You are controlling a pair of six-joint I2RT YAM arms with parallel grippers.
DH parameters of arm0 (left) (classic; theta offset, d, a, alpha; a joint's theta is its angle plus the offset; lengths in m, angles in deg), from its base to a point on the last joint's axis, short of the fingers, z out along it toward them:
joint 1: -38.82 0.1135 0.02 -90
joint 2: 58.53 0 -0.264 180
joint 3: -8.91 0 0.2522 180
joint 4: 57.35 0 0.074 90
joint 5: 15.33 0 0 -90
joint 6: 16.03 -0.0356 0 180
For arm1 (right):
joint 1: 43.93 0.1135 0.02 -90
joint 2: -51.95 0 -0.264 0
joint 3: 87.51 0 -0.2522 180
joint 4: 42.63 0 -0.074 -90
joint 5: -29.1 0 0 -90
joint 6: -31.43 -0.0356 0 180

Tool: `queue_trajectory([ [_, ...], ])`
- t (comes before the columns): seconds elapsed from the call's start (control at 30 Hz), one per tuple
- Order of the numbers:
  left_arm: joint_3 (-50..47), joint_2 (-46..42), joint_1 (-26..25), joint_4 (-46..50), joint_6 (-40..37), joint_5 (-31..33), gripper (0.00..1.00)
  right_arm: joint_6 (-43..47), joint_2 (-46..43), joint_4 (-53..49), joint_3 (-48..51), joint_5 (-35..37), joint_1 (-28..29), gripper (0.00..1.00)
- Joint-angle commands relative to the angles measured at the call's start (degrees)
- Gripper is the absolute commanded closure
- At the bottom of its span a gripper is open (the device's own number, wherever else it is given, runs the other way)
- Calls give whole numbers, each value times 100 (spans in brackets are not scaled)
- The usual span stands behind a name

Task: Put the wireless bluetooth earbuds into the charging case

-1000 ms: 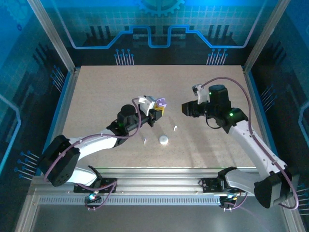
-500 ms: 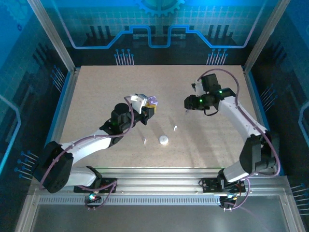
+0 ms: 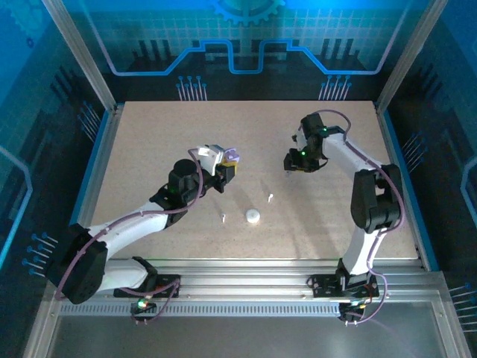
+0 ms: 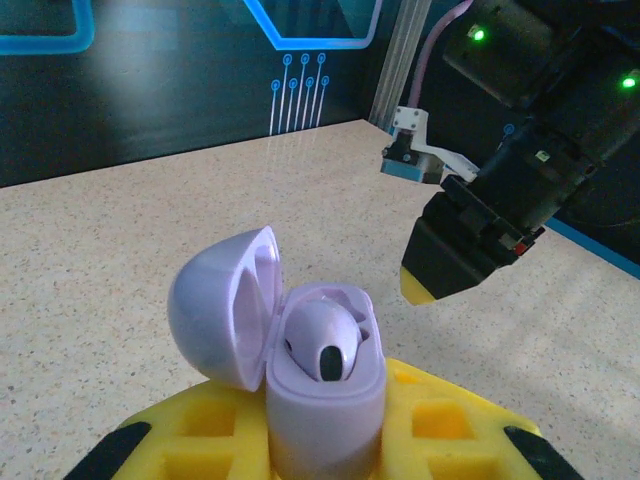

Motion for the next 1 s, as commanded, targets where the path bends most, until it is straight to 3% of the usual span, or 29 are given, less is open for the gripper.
queue_trajectory([
  [0.0, -76, -117, 41, -11, 56, 105, 83, 61, 311, -347, -323, 360, -53, 62],
  [0.97, -15, -90, 90, 78, -39, 133, 83, 42, 1770, -577, -1303, 682, 149, 66],
])
